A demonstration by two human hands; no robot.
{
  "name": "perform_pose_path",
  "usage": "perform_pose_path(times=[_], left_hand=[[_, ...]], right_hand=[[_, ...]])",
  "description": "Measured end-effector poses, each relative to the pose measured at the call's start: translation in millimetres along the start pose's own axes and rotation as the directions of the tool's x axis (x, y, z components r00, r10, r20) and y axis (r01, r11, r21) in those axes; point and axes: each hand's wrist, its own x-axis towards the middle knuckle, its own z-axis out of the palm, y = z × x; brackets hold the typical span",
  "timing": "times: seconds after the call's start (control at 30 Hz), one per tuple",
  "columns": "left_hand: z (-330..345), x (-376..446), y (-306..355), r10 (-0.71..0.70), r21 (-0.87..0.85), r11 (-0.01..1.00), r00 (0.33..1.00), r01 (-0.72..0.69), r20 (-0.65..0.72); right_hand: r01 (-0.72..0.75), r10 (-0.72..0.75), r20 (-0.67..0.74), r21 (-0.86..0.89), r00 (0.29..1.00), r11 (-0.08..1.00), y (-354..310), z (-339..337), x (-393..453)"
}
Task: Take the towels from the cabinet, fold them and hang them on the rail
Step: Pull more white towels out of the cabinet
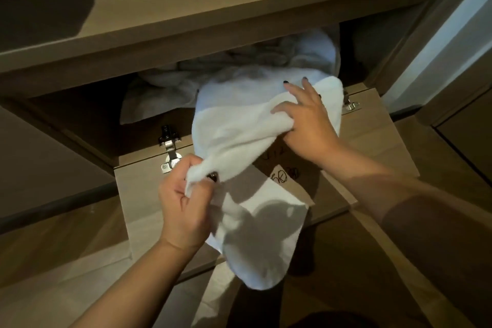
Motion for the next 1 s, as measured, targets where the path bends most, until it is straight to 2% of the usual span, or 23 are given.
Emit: perform_pose_path(times=[0.07, 0.1, 0.17, 0.27, 0.33, 0.4, 0.47, 0.53, 0.6, 0.67, 0.7, 0.77, 0.83, 0.9, 1.0], left_hand=[[-6.4, 1.3, 2.0, -0.055, 0.000, 0.998, 0.994, 0.056, -0.093], [-8.4, 3.6, 2.9, -0.076, 0.002, 0.997, 0.988, 0.077, -0.132], [-13.8, 11.9, 1.1, -0.110, 0.004, 0.994, 0.976, 0.112, -0.189], [-23.2, 26.6, -4.2, -0.123, 0.135, 0.980, 0.976, 0.148, -0.182], [-25.0, 37.9, -8.5, -0.131, 0.303, 0.941, 0.988, 0.151, -0.086], [-22.4, 51.8, -16.6, -0.107, 0.417, 0.906, 0.993, 0.074, 0.058], [-15.2, 65.4, -22.5, -0.108, 0.428, 0.903, 0.984, 0.037, 0.142], [-5.2, 68.8, -18.7, -0.120, 0.401, 0.912, 0.991, 0.088, 0.055], [1.7, 66.4, -16.3, -0.131, 0.325, 0.935, 0.990, 0.144, -0.062], [4.1, 63.8, -14.1, -0.210, 0.151, 0.960, 0.962, 0.237, -0.177], [4.4, 64.4, -13.6, -0.281, 0.016, 0.956, 0.931, 0.293, -0.234], [0.5, 67.9, -18.3, -0.475, -0.238, 0.877, 0.832, 0.418, -0.288], [-2.5, 68.1, -27.2, -0.634, -0.428, 0.735, 0.756, 0.525, -0.162], [0.4, 62.7, -28.2, -0.718, -0.549, 0.563, 0.695, 0.618, 0.046], [9.1, 57.5, -21.9, -0.768, -0.533, 0.390, 0.585, 0.751, 0.263]], right_hand=[[-0.133, 0.155, -0.097, 0.198, 0.983, 0.971, 2.4, -3.0, 4.9], [-0.205, 0.258, -0.124, 0.333, 0.958, 0.920, -1.1, -4.9, 4.4], [-0.216, 0.348, -0.170, 0.519, 0.922, 0.827, -15.6, -8.3, 1.7], [-0.031, 0.249, -0.198, 0.720, 0.948, 0.694, -49.3, -21.1, -8.1], [0.074, 0.089, -0.167, 0.771, 0.982, 0.632, -66.5, -31.9, -18.5], [0.122, -0.062, -0.106, 0.787, 0.992, 0.605, -74.1, -35.3, -29.6], [0.113, -0.134, -0.037, 0.777, 0.990, 0.619, -73.2, -34.3, -40.6], [0.101, -0.130, -0.015, 0.719, 0.991, 0.687, -65.0, -31.4, -51.0], [0.055, -0.058, -0.015, 0.623, 0.998, 0.781, -49.3, -31.5, -56.7], [-0.068, 0.041, 0.072, 0.425, 0.997, 0.903, -28.9, -32.1, -56.4], [-0.135, 0.089, 0.174, 0.272, 0.981, 0.953, -16.8, -31.5, -54.5], [-0.190, 0.164, 0.377, 0.032, 0.911, 0.981, 0.1, -32.5, -49.9], [-0.252, 0.218, 0.462, 0.013, 0.860, 0.968, 5.5, -36.3, -47.5], [-0.319, 0.231, 0.469, 0.117, 0.853, 0.940, 3.0, -37.7, -45.4], [-0.282, 0.170, 0.492, 0.163, 0.854, 0.945, -9.6, -29.0, -40.5]])
